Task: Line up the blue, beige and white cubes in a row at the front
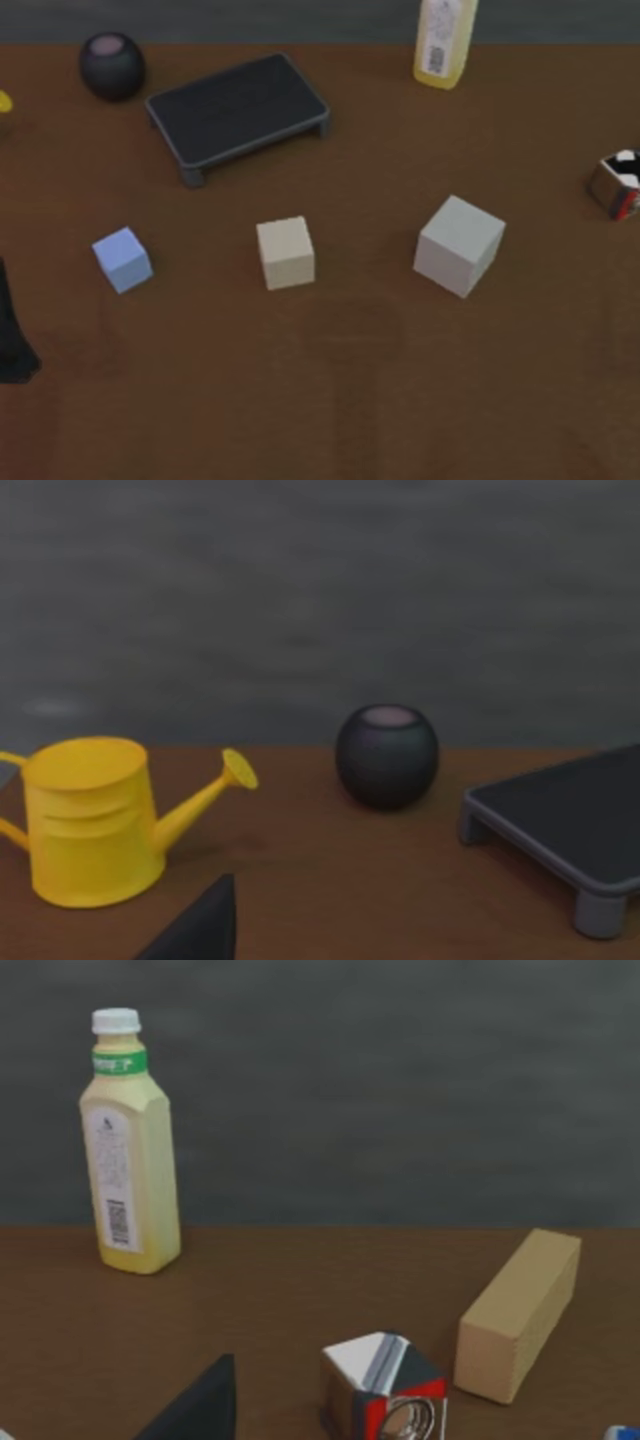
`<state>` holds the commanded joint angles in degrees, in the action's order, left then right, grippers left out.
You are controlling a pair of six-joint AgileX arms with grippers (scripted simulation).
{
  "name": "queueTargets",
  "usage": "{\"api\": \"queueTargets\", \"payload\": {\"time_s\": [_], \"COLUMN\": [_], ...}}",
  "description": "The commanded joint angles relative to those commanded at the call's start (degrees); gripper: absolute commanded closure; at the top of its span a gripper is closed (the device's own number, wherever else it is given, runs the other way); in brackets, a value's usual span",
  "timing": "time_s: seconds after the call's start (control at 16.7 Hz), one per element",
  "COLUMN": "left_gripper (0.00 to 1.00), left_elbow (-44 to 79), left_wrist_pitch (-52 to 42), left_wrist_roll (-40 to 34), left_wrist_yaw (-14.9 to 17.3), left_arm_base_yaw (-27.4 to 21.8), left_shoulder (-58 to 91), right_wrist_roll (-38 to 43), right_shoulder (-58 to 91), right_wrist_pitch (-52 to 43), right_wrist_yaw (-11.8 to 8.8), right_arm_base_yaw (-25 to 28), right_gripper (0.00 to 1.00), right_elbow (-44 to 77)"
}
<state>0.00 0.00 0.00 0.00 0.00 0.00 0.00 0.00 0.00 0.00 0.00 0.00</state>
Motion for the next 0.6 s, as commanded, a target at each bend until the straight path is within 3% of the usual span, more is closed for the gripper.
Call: {"api": "queueTargets", "payload": {"time_s": [0.3,0.6], "left_gripper": [0.0,0.0], "left_elbow": [3.5,19.2], "left_wrist_pitch": [-2.5,-13.1], "left_wrist_roll": [1.7,9.3], "left_wrist_yaw": [-0.1,0.0], "left_arm_base_yaw": [-0.3,-2.0], "left_shoulder": [3.6,21.7], "right_wrist_roll": [0.0,0.0], "right_shoulder": [0.0,0.0], "right_wrist_pitch": [0.0,0.0], "right_wrist_yaw": [0.0,0.0], "right_arm_base_yaw": [0.0,0.0], "right_gripper": [0.0,0.0], "right_elbow": [0.0,0.0]}}
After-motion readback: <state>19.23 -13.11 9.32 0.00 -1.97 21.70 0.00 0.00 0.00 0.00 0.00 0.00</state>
